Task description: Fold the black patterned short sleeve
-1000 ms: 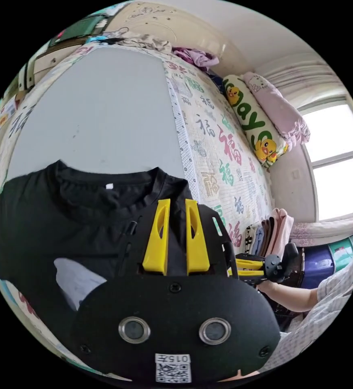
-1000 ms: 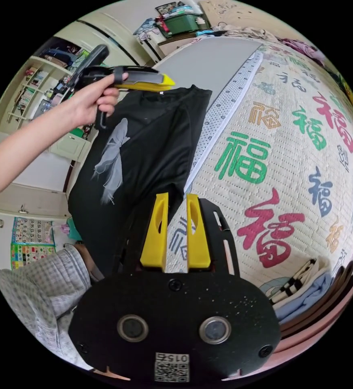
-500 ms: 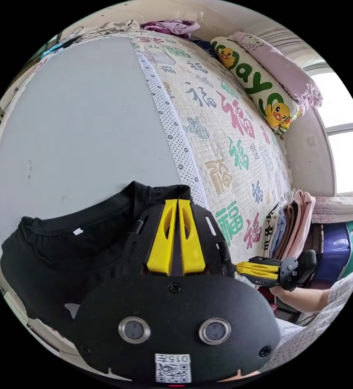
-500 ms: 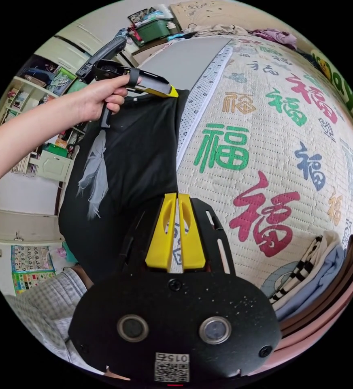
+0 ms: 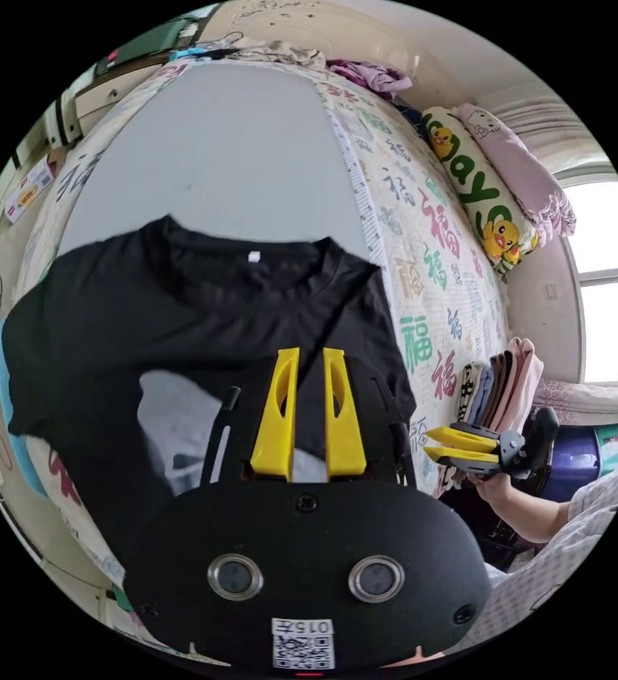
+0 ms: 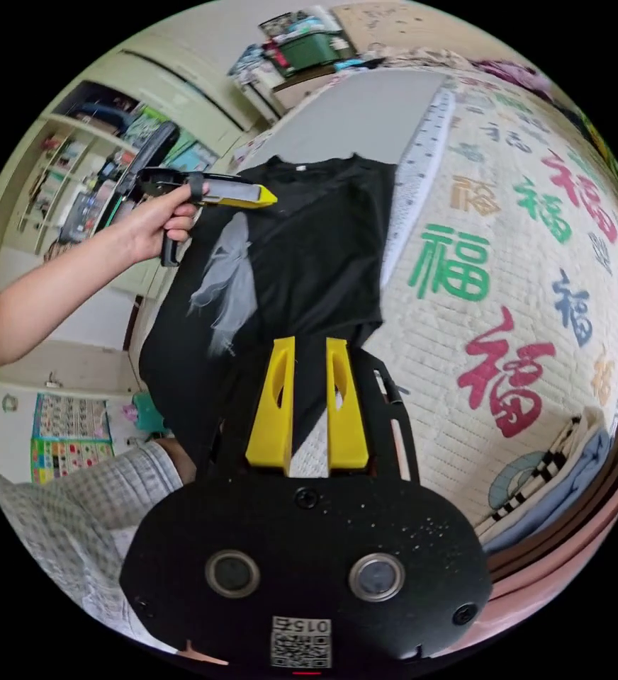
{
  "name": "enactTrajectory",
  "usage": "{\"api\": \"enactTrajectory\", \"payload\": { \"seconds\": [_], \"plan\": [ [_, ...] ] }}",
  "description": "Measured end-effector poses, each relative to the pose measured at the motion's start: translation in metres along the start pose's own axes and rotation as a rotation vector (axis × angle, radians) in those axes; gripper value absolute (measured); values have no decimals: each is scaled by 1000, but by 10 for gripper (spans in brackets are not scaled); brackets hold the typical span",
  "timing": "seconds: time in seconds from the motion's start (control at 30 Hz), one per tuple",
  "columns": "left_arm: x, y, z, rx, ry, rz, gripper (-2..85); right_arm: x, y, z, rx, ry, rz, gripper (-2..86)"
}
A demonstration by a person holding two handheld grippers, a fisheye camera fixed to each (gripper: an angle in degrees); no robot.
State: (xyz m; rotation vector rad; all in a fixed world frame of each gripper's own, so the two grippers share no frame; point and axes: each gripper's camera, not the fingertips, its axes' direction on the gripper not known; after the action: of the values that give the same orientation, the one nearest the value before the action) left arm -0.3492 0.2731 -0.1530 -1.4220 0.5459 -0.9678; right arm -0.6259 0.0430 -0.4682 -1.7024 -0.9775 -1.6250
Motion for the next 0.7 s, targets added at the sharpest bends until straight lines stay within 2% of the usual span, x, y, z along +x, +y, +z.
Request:
{"api": "enactTrajectory", "payload": {
  "seconds": [0.17, 0.23, 0.4, 0.7],
  "plan": [
    [-23, 30, 3, -21, 61, -55, 61, -9, 4, -16, -79, 19, -39, 76],
    [-26, 30, 6, -35, 30, -37, 53, -3, 9, -29, -106, 54, -25, 61],
    [-27, 30, 7, -75, -10, 71, 3, 15, 35, -105, -144, 118, 58, 6],
    [-55, 56, -6, -72, -51, 89, -3, 27, 78, -216, -184, 194, 90, 10]
  ]
}}
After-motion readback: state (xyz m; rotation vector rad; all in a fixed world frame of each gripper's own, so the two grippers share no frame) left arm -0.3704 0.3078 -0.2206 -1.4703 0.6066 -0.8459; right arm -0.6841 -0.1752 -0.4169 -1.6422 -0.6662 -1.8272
